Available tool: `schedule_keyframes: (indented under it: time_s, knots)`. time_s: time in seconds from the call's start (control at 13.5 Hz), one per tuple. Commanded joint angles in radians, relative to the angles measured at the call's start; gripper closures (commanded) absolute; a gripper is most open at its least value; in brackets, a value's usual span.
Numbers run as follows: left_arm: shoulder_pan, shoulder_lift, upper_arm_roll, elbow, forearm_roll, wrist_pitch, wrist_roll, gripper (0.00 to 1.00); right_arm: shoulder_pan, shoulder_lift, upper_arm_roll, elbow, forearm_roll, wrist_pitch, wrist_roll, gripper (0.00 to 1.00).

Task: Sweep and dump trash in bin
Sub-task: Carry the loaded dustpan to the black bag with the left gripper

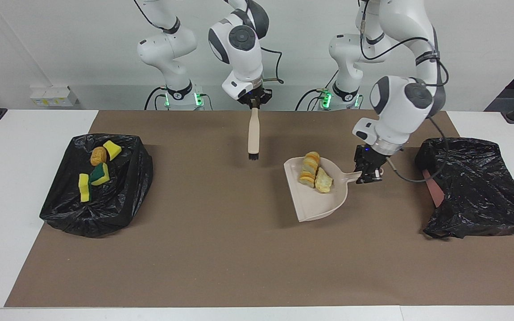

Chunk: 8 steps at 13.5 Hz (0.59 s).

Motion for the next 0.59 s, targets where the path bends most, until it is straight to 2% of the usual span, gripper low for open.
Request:
schedule_keyframes:
  time_s: [0.0, 0.44, 0.52]
  knots:
    - [0.091, 0.0, -0.008, 0.076, -0.031, -0.103, 0.097, 1.0, 0.045, 0.029, 0.006, -0.064, 0.011, 0.132, 0.053, 1.0]
    - [0.266, 0.004, -0.008, 0.134, -0.06, -0.188, 0.31, 1.0, 0.111, 0.044, 0.006, -0.156, 0.011, 0.256, 0.054, 1.0]
    - [0.301, 0.004, -0.008, 0.148, -0.06, -0.206, 0.339, 1.0, 0.111, 0.043, 0.004, -0.163, 0.01, 0.256, 0.044, 0.9]
